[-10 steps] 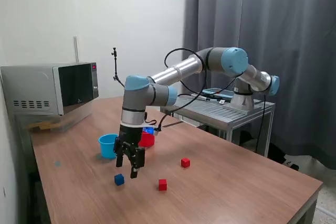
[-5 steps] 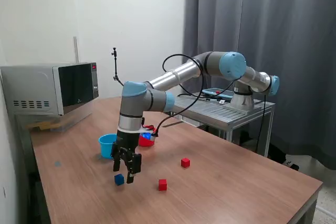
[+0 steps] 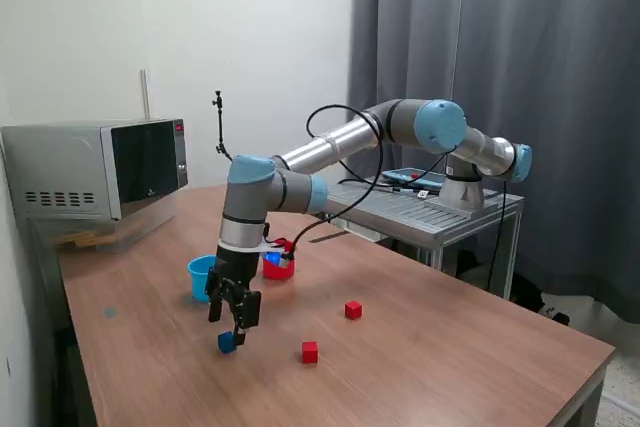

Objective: Place red objects in the red bin, and blue objects in the blue bin.

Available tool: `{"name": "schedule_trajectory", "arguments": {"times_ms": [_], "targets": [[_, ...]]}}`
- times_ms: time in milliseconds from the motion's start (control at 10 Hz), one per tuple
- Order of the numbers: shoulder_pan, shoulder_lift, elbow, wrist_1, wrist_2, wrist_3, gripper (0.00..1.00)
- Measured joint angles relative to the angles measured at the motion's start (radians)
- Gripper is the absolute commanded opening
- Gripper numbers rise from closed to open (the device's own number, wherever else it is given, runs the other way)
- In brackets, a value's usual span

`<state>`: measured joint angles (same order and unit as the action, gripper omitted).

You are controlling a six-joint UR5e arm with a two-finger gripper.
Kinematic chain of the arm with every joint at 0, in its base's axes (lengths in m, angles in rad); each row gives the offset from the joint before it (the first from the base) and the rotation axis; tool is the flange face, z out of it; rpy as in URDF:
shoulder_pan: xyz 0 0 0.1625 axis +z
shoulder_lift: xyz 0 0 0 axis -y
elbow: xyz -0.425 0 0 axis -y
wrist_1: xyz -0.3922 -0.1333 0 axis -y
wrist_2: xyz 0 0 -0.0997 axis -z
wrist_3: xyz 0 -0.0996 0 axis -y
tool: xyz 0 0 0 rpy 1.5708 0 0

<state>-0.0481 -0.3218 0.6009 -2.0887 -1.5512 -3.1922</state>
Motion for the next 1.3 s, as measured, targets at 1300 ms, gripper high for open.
{"name": "schedule_trajectory", "arguments": {"times_ms": [1300], "targets": [[0.003, 0.005, 0.019, 0.001, 0.027, 0.002, 1.00]]}}
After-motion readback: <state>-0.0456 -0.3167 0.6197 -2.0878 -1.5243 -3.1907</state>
